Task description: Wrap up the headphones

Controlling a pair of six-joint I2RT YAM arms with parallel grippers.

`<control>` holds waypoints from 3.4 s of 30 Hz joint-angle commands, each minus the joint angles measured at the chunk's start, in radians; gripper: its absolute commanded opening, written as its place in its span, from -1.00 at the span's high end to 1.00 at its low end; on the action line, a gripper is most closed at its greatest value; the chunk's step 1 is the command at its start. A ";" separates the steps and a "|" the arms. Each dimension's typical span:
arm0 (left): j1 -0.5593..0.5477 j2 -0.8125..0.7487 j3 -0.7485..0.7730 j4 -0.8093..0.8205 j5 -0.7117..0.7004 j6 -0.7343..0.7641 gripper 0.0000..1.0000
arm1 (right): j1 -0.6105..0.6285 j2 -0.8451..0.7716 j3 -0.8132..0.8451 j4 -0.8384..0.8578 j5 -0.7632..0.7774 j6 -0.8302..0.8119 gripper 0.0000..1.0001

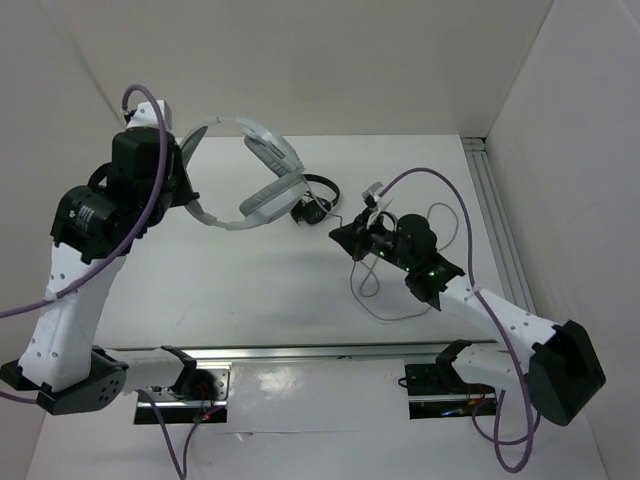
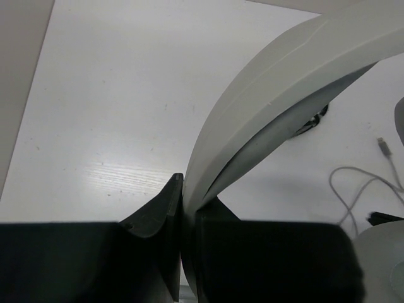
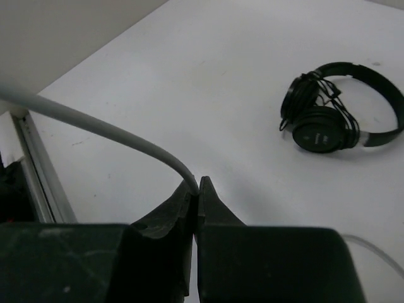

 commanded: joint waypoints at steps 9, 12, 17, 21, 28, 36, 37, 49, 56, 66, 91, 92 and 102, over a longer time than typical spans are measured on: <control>-0.252 0.000 -0.431 0.428 -0.508 0.262 1.00 | 0.248 -0.202 0.332 -0.523 0.680 -0.196 1.00; -0.391 0.013 -0.570 0.605 -0.590 0.493 1.00 | 0.323 -0.173 0.371 -0.581 0.798 -0.248 1.00; -0.614 0.044 -0.784 0.827 -0.655 0.762 1.00 | 0.461 -0.160 0.385 -0.604 0.916 -0.304 1.00; -0.674 0.053 -0.784 0.747 -0.488 0.712 1.00 | 0.470 -0.170 0.376 -0.592 0.958 -0.325 1.00; -0.674 -0.071 -0.773 0.675 -0.236 0.689 1.00 | 0.470 -0.188 0.334 -0.519 1.062 -0.334 1.00; -0.683 -0.146 -0.733 0.554 0.025 0.670 1.00 | 0.470 -0.197 0.325 -0.419 1.019 -0.408 0.73; -0.683 -0.146 -0.712 0.545 0.062 0.661 1.00 | 0.470 -0.186 0.325 -0.419 1.006 -0.422 0.71; -0.683 -0.223 -0.663 0.508 0.143 0.643 1.00 | 0.425 -0.101 0.307 -0.342 0.791 -0.434 0.21; -0.683 -0.232 -0.663 0.499 0.143 0.643 1.00 | 0.415 -0.110 0.294 -0.256 0.852 -0.452 0.79; -0.683 -0.191 -0.686 0.532 -0.062 0.633 1.00 | 0.415 -0.128 0.349 -0.402 0.755 -0.443 1.00; -0.587 -0.132 -0.683 0.591 -0.271 0.584 1.00 | 0.415 -0.128 0.446 -0.655 0.815 -0.425 1.00; -0.587 -0.141 -0.683 0.591 -0.244 0.584 1.00 | 0.415 -0.137 0.446 -0.640 0.855 -0.425 1.00; -0.587 -0.152 -0.664 0.546 -0.041 0.575 1.00 | 0.415 -0.117 0.388 -0.542 0.901 -0.434 0.88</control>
